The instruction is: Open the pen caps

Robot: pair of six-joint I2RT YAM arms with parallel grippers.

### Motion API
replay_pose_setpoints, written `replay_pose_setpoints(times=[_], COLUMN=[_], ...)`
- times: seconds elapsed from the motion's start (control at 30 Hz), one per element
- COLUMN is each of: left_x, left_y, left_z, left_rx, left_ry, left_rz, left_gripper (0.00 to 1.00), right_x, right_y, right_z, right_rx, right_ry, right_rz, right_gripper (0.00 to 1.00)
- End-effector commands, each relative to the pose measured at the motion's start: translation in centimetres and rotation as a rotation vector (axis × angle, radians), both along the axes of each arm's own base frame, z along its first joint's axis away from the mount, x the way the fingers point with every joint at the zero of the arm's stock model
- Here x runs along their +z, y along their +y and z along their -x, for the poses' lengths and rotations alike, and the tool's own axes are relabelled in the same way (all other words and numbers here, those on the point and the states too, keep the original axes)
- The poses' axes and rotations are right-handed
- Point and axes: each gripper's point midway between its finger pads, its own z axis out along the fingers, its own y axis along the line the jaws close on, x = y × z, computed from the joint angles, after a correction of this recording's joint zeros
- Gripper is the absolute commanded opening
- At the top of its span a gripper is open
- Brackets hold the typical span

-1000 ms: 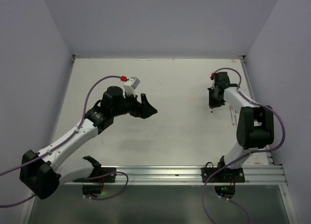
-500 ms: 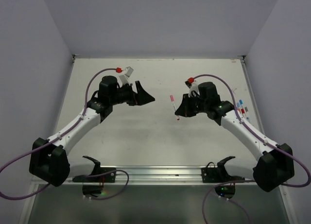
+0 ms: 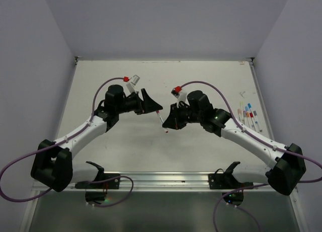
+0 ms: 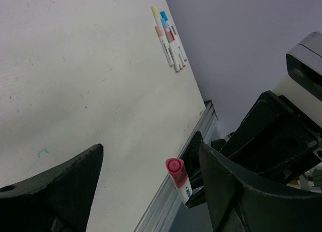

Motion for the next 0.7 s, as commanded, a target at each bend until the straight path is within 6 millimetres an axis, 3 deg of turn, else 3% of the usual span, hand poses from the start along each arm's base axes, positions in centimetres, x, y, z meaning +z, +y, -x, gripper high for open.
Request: replay_pose_setpoints(times=[0.0, 0.33, 0.53, 0.67], left_x=[2.05, 2.69, 2.66, 2.72], left_y=[-0.59, -0.59, -0.63, -0.68], left_z=[0.78, 1.13, 1.20, 1.24], left_rx=[-0.021, -0.010, -0.013, -0.017], left_ry=[-0.043, -0.045, -0.045, -0.044], left_rz=[0.061, 0.077, 0.077, 0.080], left_gripper=[0.78, 0.45, 0.36, 0.34], right_x=[2.77, 2.21, 1.82, 2.12], right_y=[1.05, 1.17, 1.53, 1.76], right_z=[-1.46, -1.77, -1.83, -2.00], right_rx=[-0.050, -0.071, -0.066, -0.072], right_ry=[-0.078, -0.107, -0.106, -0.116], right_rz=[-0.062, -0.020, 0.000, -0.006], right_gripper=[0.00, 0.00, 0.00, 0.00])
